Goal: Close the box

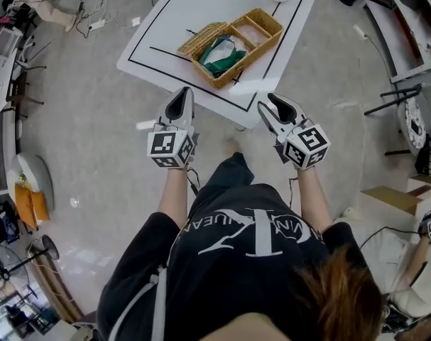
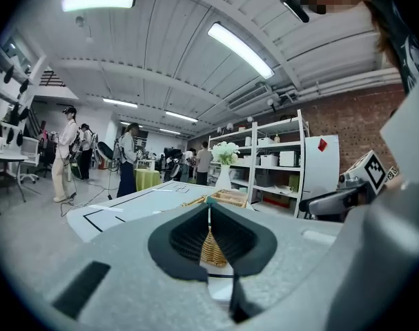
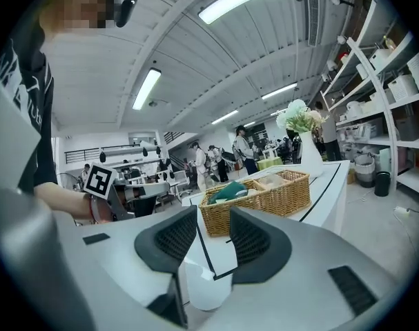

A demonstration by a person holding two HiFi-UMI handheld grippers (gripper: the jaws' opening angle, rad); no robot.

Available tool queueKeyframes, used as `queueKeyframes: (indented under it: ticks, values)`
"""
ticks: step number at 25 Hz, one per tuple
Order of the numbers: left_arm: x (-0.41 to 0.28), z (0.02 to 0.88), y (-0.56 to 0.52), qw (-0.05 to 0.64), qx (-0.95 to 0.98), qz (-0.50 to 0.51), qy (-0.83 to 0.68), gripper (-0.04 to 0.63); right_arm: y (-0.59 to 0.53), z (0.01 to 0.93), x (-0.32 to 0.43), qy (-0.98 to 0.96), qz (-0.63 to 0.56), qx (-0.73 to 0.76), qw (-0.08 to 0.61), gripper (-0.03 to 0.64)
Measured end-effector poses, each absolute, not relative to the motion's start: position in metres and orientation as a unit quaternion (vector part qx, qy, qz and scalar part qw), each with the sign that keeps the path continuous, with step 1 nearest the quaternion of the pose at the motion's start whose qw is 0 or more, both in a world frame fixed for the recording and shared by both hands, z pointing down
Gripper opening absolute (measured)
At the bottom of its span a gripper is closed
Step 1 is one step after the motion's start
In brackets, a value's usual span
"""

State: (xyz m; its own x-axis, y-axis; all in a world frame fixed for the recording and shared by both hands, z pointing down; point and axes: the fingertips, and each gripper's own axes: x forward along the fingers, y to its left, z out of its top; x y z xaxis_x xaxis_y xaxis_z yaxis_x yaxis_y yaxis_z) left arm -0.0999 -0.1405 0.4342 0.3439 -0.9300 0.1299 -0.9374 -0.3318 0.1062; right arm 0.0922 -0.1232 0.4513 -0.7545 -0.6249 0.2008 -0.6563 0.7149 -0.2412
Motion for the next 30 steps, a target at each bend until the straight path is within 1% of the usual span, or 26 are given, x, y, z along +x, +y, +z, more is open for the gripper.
queueKeyframes:
  ticks: [16, 30]
  values:
    - [-0.141, 0.455, -0.236, 0.093, 0.786, 0.033, -0.61, 0.017, -0.243, 0.447, 0.046, -0.937, 0.17, 0.294, 0.084, 0.132]
    - [-0.171, 0.47, -0.25, 0.121, 0.727, 0.034, -0.675, 0.017, -0.295, 0.442, 0.01, -0.951, 0.17, 0.213, 0.149, 0.137]
